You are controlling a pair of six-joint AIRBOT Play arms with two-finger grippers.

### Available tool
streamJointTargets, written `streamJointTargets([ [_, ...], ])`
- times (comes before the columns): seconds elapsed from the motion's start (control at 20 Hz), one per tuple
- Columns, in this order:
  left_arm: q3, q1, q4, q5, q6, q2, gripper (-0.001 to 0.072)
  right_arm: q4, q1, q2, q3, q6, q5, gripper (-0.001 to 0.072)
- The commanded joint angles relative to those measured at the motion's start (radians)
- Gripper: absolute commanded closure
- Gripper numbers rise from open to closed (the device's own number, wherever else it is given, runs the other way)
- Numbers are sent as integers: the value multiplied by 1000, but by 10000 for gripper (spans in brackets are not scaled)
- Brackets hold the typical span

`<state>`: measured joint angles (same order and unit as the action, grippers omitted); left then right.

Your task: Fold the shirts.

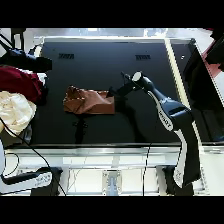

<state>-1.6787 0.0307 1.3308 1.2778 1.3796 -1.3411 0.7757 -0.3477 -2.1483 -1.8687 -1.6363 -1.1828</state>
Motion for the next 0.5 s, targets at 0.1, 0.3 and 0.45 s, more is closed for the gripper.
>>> streamJointTargets([
  [0.1,0,0,0,11,-1,0,682,-225,-64,-36,-12,83,42,560],
  [0.3,0,0,0,12,-1,0,683,-175,-1,-18,-169,97,23,694],
  [0.45,0,0,0,12,-1,0,683,-26,140,66,-226,37,16,695],
])
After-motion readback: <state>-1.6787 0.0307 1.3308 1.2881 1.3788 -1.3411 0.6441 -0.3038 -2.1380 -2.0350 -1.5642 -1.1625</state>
